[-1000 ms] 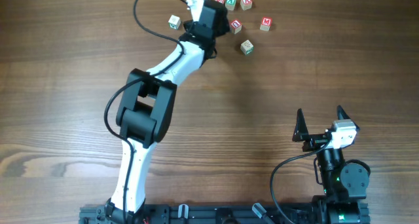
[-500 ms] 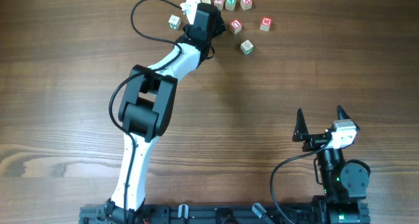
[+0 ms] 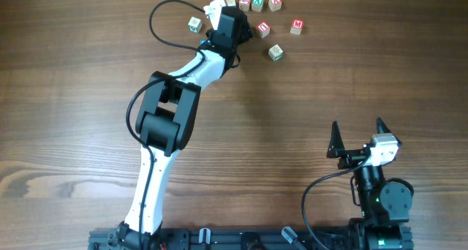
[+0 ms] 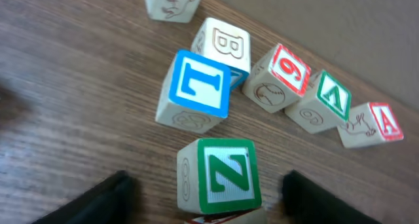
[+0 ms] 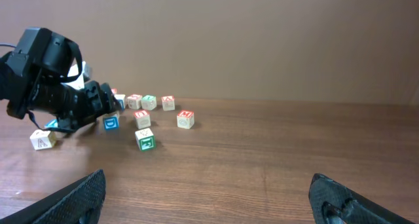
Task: Form a horizontal line
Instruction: 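Reach the left gripper into the block pile and grasp the green Z block, then carry the green Z block toward the table center and set it down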
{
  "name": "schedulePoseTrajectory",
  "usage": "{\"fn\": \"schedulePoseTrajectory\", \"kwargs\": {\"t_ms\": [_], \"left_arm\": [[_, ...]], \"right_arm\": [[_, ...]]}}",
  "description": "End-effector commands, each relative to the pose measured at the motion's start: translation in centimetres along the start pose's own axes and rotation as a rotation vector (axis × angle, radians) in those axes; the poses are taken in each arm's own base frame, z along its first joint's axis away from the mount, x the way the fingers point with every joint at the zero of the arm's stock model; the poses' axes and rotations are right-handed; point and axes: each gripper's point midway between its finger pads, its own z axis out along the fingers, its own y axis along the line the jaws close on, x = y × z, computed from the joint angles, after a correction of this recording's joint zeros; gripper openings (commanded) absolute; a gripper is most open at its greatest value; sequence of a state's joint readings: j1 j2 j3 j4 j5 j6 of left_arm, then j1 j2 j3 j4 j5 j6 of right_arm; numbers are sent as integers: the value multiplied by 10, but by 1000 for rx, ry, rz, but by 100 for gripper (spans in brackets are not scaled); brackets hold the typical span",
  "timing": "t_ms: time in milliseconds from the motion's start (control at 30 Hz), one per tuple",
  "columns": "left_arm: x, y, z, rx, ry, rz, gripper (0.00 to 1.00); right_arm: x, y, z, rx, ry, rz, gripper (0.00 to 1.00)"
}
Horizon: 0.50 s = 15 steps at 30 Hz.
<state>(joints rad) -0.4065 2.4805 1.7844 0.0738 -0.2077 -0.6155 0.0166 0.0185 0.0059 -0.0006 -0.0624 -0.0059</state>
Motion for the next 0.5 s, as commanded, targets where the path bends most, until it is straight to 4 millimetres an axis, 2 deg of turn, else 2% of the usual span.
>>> {"fn": "schedulePoseTrajectory", "kwargs": {"t_ms": [0, 33, 100, 267, 467], "left_arm": [[12, 2, 8, 6, 23, 45, 46], [12, 2, 8, 7, 22, 57, 37], [11, 1, 8, 2, 27, 68, 29], [1, -6, 3, -6, 40, 134, 24], [-36, -27, -18, 12, -1, 177, 24]], "right_arm": [[-1, -3, 0, 14, -6, -14, 100], [-1, -3, 0, 14, -6, -14, 100], [-1, -3, 0, 14, -6, -14, 100], [-1, -3, 0, 14, -6, -14, 100], [-1, -3, 0, 14, -6, -14, 100]]}}
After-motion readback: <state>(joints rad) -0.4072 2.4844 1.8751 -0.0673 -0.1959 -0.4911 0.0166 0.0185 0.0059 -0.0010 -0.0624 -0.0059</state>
